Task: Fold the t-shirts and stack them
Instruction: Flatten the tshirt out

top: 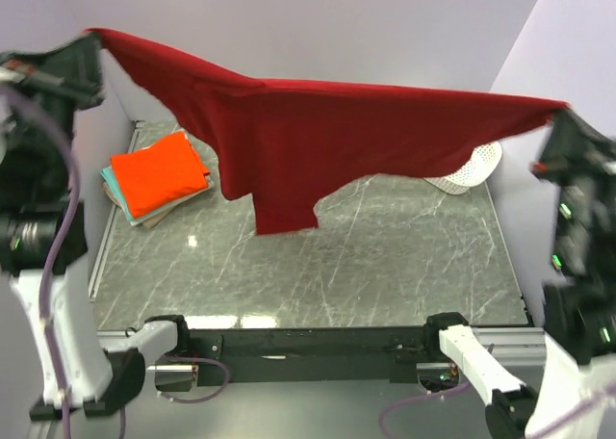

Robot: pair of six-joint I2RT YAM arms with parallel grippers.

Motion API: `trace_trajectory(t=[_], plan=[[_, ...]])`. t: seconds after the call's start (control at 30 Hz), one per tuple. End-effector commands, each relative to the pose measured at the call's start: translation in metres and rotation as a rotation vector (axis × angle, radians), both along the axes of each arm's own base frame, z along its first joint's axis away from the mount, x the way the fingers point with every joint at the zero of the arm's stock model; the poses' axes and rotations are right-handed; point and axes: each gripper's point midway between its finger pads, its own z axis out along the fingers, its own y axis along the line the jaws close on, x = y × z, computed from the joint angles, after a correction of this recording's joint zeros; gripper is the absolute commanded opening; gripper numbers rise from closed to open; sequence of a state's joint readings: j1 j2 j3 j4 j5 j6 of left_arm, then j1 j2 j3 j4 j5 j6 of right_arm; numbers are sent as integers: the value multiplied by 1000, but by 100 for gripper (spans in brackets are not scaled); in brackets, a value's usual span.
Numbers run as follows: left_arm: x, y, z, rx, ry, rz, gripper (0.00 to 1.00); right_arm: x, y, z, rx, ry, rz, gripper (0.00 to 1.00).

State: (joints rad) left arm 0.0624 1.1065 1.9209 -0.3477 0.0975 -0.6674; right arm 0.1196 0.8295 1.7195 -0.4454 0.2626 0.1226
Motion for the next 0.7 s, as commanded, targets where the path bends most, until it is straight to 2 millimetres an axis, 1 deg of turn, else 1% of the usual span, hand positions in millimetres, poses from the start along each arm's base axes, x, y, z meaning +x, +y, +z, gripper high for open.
trace_trajectory(t=[0.0,0.03,0.07,0.13,0.17,0.2,0.27,0.3,0.33,0.37,0.4,0.43,0.47,0.5,0.53,0.57,0.6,0.63,0.67], plan=[[-75,16,62,-3,-258,115,0,-62,-9,57,-9,-247,-23,0],[-88,14,68,3,-286,115,0,-70,-11,64,-5,-269,-29,0],[-95,14,71,3,-300,115,0,-76,-12,67,-1,-282,-31,0],[-102,13,76,-5,-320,109,0,-80,-12,73,10,-299,-27,0],[-100,12,76,-5,-321,101,0,-79,-12,73,12,-299,-27,0],[-91,11,71,-6,-304,92,1,-75,-12,73,15,-297,-26,0],[-76,8,64,-10,-279,64,1,-57,-11,64,18,-261,-27,0],[-59,5,57,-5,-246,44,1,-45,-10,59,18,-235,-34,0],[-42,4,46,-6,-209,27,1,-27,-8,47,6,-195,-35,0],[-30,2,39,-5,-186,11,1,-16,-9,39,4,-168,-44,0],[-3,-3,23,5,-127,-22,1,3,-7,30,-3,-132,-48,0],[10,-5,14,6,-96,-43,1,21,-7,14,-16,-79,-61,0],[25,-7,4,10,-57,-58,1,34,-7,4,-22,-44,-66,0],[52,-10,-14,19,3,-83,1,52,-6,-8,-29,1,-71,0],[64,-17,-24,27,38,-126,1,68,-5,-25,-37,50,-78,0],[77,-19,-35,30,77,-145,1,85,-5,-38,-42,95,-85,0],[98,-20,-53,28,137,-162,1,96,-4,-49,-45,133,-87,0],[105,-25,-62,38,164,-191,0,106,-3,-60,-46,166,-89,0],[118,-25,-76,34,199,-200,1,119,-2,-71,-50,205,-89,0]])
